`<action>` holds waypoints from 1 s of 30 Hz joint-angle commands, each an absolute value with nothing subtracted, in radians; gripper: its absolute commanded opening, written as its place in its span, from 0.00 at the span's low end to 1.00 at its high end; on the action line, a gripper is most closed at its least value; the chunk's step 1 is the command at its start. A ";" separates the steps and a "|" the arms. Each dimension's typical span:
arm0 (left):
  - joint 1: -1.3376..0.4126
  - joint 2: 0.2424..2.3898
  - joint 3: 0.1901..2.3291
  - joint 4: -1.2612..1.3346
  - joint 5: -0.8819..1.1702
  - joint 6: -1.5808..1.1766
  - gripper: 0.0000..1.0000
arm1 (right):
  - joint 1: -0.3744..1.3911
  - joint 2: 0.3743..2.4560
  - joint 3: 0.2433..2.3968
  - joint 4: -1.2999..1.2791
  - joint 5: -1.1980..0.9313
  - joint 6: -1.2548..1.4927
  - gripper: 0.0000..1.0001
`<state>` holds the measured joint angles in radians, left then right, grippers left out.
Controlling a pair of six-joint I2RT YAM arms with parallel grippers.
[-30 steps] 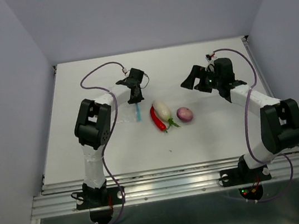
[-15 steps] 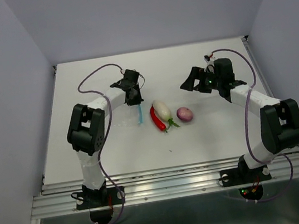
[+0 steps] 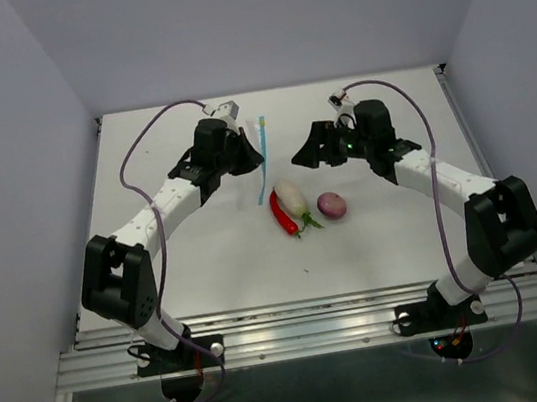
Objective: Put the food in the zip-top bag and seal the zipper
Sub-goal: Grab a zip-top bag with the left arm, then open the zip-top bag
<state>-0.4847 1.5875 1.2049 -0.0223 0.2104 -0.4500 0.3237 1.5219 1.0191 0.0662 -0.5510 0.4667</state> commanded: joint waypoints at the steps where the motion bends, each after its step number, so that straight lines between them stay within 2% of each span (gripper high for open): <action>1: -0.488 1.555 1.161 0.069 0.262 -0.485 0.00 | 0.412 1.560 1.130 0.135 -0.480 0.488 0.92; 3: -0.486 1.548 1.148 0.086 0.278 -0.489 0.00 | 0.432 1.577 1.153 0.135 -0.450 0.506 0.89; 6: -0.486 1.545 1.144 0.097 0.290 -0.499 0.00 | 0.454 1.608 1.184 0.133 -0.396 0.532 0.72; 7: -0.488 1.543 1.141 0.103 0.294 -0.502 0.00 | 0.465 1.614 1.190 0.135 -0.385 0.535 0.63; 10: -0.486 1.536 1.128 0.127 0.314 -0.514 0.00 | 0.474 1.640 1.206 0.141 -0.362 0.545 0.50; 14: -0.488 1.529 1.114 0.146 0.340 -0.531 0.00 | 0.494 1.670 1.233 0.144 -0.357 0.554 0.44; 25: -0.488 1.536 1.106 0.167 0.376 -0.543 0.00 | 0.503 1.712 1.244 0.170 -0.416 0.577 0.42; 30: -0.488 1.525 1.100 0.175 0.370 -0.546 0.00 | 0.512 1.726 1.244 0.172 -0.426 0.586 0.32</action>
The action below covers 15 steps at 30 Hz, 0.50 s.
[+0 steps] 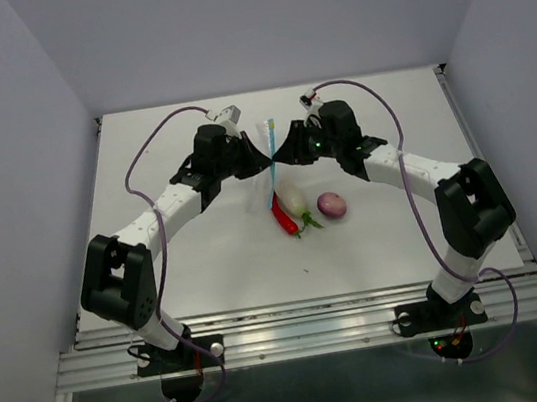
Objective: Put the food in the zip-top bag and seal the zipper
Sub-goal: Open the zip-top bag
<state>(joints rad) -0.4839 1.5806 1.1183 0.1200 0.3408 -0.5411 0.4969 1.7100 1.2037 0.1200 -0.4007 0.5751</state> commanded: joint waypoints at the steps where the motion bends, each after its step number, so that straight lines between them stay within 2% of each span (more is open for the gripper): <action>1: -0.486 1.526 1.100 0.175 0.370 -0.548 0.00 | 0.512 1.730 1.246 0.172 -0.436 0.586 0.30; 15: -0.486 1.528 1.100 0.202 0.417 -0.558 0.00 | 0.512 1.764 1.247 0.253 -0.486 0.643 0.25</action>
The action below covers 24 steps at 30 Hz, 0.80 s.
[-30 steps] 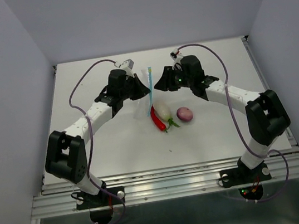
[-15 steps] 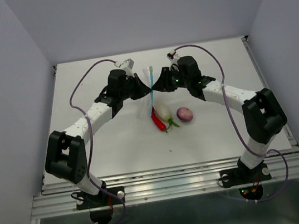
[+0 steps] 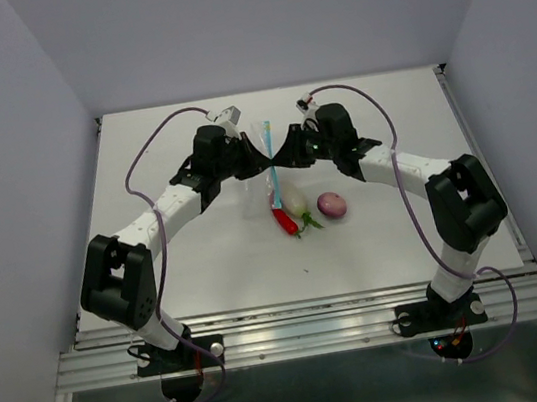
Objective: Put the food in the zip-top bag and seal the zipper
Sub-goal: Open the zip-top bag
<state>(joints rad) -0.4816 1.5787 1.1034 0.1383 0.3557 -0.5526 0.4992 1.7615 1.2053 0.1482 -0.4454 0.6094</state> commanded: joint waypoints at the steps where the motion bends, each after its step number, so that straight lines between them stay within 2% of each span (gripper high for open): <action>1: -0.488 1.529 1.098 0.202 0.416 -0.557 0.00 | 0.512 1.766 1.244 0.261 -0.495 0.646 0.18; 3: -0.486 1.529 1.094 0.201 0.402 -0.557 0.00 | 0.512 1.764 1.238 0.293 -0.502 0.667 0.01; 10: -0.486 1.537 1.100 0.156 0.348 -0.542 0.00 | 0.512 1.714 1.187 0.367 -0.483 0.684 0.01; 19: -0.486 1.467 1.137 0.049 0.187 -0.496 0.00 | 0.512 1.672 1.174 0.154 -0.168 0.552 0.01; 24: -0.486 1.439 1.132 0.029 0.155 -0.489 0.00 | 0.512 1.652 1.170 0.124 -0.106 0.526 0.01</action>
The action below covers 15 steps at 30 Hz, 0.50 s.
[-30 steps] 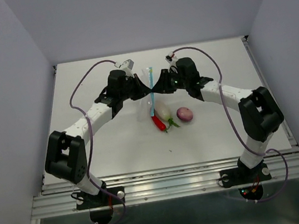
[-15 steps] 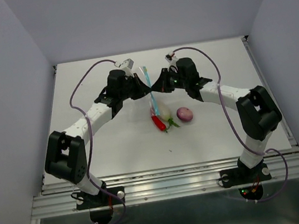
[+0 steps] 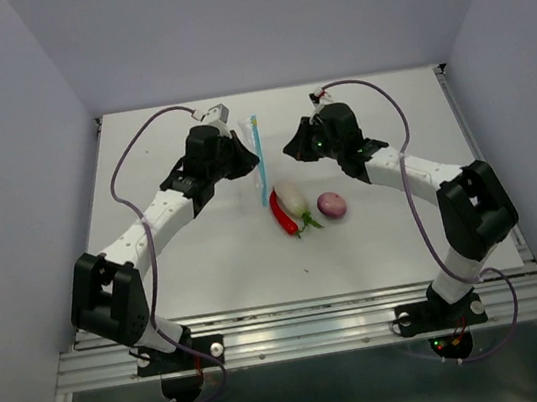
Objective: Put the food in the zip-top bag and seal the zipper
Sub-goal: Open the zip-top bag
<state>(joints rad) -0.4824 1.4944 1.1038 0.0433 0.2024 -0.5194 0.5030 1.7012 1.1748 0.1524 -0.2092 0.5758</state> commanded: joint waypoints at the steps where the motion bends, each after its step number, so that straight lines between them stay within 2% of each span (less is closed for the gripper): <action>1: -0.488 1.436 1.132 0.032 0.158 -0.489 0.00 | 0.512 1.651 1.169 0.130 -0.116 0.514 0.01; 3: -0.488 1.440 1.132 0.034 0.163 -0.486 0.00 | 0.512 1.651 1.175 0.168 -0.223 0.506 0.01; 5: -0.486 1.443 1.132 0.034 0.169 -0.485 0.00 | 0.512 1.655 1.181 0.208 -0.388 0.520 0.23; 6: -0.486 1.443 1.131 0.035 0.179 -0.483 0.00 | 0.512 1.658 1.190 0.228 -0.437 0.529 0.30; 9: -0.488 1.430 1.118 0.052 0.196 -0.477 0.00 | 0.512 1.660 1.203 0.278 -0.554 0.558 0.37; 10: -0.488 1.422 1.112 0.058 0.199 -0.474 0.00 | 0.512 1.654 1.203 0.282 -0.572 0.561 0.45; 12: -0.486 1.404 1.091 0.081 0.213 -0.476 0.00 | 0.512 1.649 1.204 0.291 -0.592 0.580 0.53; 15: -0.488 1.391 1.071 0.104 0.244 -0.479 0.00 | 0.512 1.640 1.203 0.308 -0.637 0.591 0.57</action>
<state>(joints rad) -0.4824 1.4574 1.0927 0.0387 0.1967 -0.4980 0.5056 1.6882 1.1751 0.2192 -0.5270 0.5674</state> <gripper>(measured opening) 0.018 0.565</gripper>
